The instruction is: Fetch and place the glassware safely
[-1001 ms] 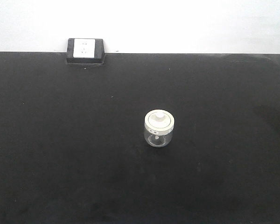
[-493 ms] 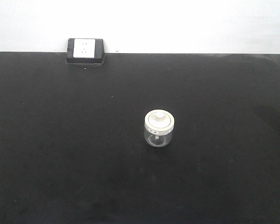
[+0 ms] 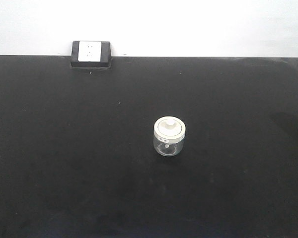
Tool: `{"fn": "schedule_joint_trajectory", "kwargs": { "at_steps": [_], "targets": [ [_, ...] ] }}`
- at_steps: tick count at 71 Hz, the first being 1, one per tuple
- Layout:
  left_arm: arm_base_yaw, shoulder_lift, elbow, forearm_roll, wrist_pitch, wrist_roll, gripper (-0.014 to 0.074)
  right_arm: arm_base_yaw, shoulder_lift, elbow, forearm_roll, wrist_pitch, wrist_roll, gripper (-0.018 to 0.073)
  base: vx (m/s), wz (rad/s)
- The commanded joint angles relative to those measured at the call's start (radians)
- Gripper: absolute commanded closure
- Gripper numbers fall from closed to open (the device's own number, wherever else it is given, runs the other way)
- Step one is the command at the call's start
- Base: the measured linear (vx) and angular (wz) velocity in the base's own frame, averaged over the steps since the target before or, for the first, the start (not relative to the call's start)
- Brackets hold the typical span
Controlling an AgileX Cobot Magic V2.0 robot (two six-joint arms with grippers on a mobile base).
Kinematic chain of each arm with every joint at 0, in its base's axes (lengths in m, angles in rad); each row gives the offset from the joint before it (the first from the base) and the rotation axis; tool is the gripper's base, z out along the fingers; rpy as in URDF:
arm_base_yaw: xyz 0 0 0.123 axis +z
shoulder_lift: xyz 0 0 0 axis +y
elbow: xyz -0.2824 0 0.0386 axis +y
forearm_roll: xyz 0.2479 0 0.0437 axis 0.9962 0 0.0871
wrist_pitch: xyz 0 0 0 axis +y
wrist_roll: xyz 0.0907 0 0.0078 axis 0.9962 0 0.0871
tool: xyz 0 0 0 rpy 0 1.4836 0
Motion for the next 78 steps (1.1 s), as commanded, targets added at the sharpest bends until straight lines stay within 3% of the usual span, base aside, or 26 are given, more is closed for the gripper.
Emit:
{"fn": "schedule_joint_trajectory", "kwargs": {
  "at_steps": [1, 78],
  "targets": [
    [0.001, -0.012, 0.027, -0.003, -0.071, 0.000, 0.0603, 0.004, -0.014, 0.020, -0.011, -0.061, -0.011, 0.0563, 0.00, 0.00],
    [0.001, -0.012, 0.027, -0.003, -0.072, 0.000, 0.0603, 0.003, -0.014, 0.020, -0.011, -0.061, -0.011, 0.0563, 0.00, 0.00]
  ]
}}
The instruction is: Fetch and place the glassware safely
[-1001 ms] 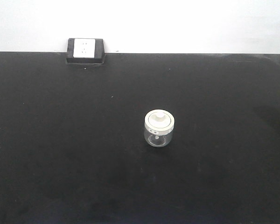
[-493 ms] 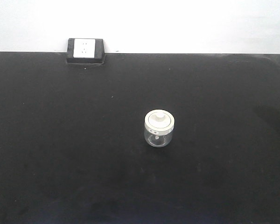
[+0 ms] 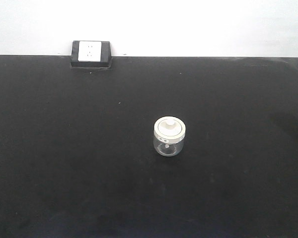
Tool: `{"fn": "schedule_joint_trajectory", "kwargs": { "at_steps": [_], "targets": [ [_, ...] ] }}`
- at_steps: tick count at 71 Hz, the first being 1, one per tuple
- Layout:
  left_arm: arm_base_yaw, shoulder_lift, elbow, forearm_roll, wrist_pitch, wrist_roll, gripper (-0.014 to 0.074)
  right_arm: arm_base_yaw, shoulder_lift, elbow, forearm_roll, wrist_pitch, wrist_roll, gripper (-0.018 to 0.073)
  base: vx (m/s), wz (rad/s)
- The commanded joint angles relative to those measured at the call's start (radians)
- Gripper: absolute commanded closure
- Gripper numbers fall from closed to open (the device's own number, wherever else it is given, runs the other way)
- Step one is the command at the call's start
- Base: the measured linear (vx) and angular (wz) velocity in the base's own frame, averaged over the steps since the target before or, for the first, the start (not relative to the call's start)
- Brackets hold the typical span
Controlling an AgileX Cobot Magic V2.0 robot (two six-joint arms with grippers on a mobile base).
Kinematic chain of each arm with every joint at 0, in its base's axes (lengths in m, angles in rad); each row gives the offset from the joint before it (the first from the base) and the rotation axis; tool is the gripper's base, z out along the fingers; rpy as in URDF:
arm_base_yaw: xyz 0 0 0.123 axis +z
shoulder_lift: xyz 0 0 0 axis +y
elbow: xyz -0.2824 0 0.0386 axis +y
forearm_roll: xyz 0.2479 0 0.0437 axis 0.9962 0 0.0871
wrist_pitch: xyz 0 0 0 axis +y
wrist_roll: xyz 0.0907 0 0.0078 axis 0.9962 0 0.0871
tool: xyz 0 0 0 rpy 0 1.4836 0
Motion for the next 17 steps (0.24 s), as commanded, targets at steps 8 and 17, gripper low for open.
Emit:
{"fn": "schedule_joint_trajectory", "kwargs": {
  "at_steps": [8, 17],
  "targets": [
    [0.001, -0.012, 0.027, -0.003, -0.072, 0.000, 0.0603, 0.003, -0.014, 0.020, -0.009, -0.071, -0.011, 0.0563, 0.00, 0.00],
    [0.001, -0.012, 0.027, -0.003, -0.072, 0.000, 0.0603, 0.003, -0.014, 0.020, -0.009, -0.071, -0.011, 0.0563, 0.00, 0.00]
  ]
}}
